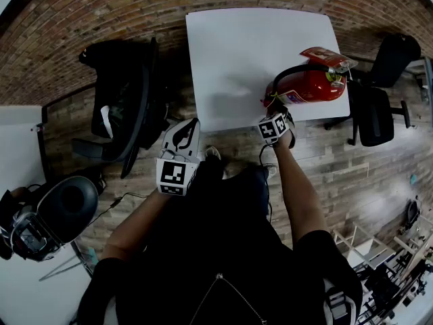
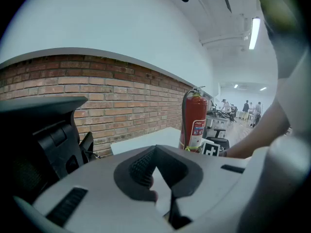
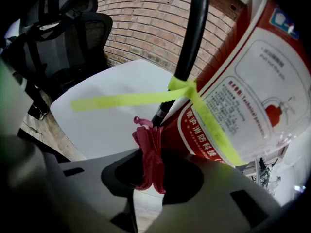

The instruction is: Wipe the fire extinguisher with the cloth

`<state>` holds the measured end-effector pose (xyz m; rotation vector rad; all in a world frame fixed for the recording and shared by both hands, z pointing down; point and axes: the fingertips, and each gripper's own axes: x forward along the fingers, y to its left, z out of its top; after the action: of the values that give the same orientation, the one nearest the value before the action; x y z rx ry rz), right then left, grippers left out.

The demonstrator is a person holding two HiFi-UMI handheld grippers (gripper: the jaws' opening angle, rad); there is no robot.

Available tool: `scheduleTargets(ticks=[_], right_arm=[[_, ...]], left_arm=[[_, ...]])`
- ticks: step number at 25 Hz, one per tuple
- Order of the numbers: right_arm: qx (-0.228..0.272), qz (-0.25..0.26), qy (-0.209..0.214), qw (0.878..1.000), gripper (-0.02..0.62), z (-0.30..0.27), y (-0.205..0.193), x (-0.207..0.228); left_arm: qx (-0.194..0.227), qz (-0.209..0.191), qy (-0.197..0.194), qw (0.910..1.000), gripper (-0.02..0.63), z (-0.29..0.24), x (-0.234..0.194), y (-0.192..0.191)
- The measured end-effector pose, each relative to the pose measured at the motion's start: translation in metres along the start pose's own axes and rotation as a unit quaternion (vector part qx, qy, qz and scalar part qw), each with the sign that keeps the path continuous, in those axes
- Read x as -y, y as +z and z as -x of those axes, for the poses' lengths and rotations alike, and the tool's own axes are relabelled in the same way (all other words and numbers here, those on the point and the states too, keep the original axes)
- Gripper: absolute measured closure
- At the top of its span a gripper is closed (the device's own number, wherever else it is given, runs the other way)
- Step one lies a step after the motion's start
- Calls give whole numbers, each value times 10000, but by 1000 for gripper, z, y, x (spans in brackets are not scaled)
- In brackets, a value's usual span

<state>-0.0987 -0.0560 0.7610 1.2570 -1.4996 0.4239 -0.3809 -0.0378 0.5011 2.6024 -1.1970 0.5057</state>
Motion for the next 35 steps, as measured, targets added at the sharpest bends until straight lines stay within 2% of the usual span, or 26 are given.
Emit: scheduleTargets(ticks=[12,22,35], right_arm=[[250,-62,-311,9992,489,43,16,16],[372,-194,-593,9974,489,80,29,30],[444,-60,-909,9949,489,112,35,43]], left_arm=[[245,107,-123,9996,575,2,15,5],[275,92,-251,9993,575,5,24,6],[342,87,-374,9987,576,1,28,11]])
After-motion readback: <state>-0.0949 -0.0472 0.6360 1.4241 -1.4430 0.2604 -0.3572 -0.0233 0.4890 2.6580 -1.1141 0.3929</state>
